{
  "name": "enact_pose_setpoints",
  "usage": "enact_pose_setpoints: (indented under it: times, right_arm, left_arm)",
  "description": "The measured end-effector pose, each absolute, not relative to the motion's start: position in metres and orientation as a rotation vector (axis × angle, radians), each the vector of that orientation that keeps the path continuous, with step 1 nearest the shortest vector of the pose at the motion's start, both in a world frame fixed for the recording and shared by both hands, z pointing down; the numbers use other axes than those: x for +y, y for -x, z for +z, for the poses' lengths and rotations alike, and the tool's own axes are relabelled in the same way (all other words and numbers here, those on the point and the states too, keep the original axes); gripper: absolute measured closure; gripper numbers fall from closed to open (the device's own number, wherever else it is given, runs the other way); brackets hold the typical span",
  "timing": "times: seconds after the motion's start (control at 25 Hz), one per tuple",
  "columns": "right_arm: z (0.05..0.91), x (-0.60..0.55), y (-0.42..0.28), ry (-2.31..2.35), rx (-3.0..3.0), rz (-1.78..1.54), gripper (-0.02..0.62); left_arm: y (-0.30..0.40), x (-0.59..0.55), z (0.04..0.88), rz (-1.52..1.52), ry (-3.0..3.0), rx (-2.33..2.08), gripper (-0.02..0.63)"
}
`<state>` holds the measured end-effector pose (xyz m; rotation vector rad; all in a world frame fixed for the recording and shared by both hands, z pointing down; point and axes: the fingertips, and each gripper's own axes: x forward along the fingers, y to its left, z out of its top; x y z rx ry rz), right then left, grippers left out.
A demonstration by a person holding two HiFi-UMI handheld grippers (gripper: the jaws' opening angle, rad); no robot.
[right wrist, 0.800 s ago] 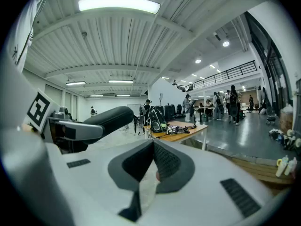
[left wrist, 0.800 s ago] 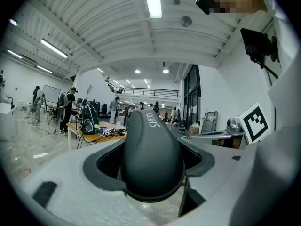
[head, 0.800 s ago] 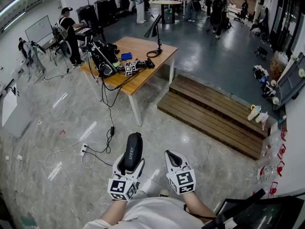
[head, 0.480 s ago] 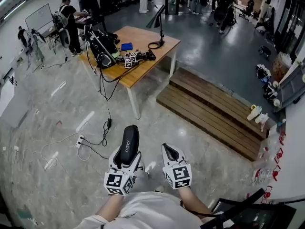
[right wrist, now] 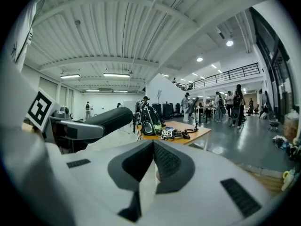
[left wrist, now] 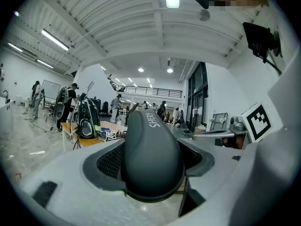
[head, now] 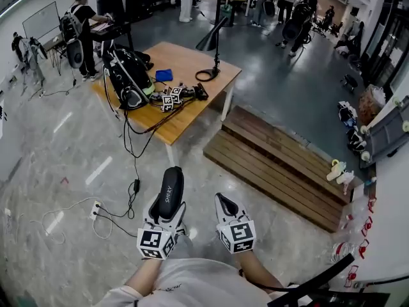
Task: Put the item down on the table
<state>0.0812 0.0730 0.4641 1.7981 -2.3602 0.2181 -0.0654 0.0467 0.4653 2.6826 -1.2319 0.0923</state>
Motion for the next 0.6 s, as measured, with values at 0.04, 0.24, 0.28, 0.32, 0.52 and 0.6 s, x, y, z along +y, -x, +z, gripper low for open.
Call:
enact_pose_setpoints:
  times: [0.04,0.24,0.28,0.32,0.52,0.6]
  right_arm:
    - [0.459,0.051,-0.079,-1.805,-2.360,0.211,0.591]
    - [0.443,-0.045,-0.059,-1.834,-2.357,0.201,0.591]
    - [0.441,-0.059,-0.056,-1.838,-2.354,0.192,0.591]
    - [0.440,-0.071,-0.054,-1.841,-2.349,0.187,0.591]
    - [0.446,-0.112,-0.053,-1.823,-2.326,0.219,0.591]
    - [0.446,-0.128,-0.051,-1.801,-2.335,0.226,0.591]
  left_arm:
    - [0.069,0.025,0.460,0.089,-2.696,-1.225,0.262]
    - [0.095,-0.071,0.444,0.104,-2.738,-1.219,0.262]
    - [0.098,-0.086,0.443,0.105,-2.743,-1.216,0.262]
    - [0.100,-0.100,0.442,0.104,-2.746,-1.213,0.262]
    - [0.096,-0.139,0.444,0.082,-2.712,-1.205,0.262]
    - [0.095,-0.149,0.445,0.080,-2.688,-1.212,0.262]
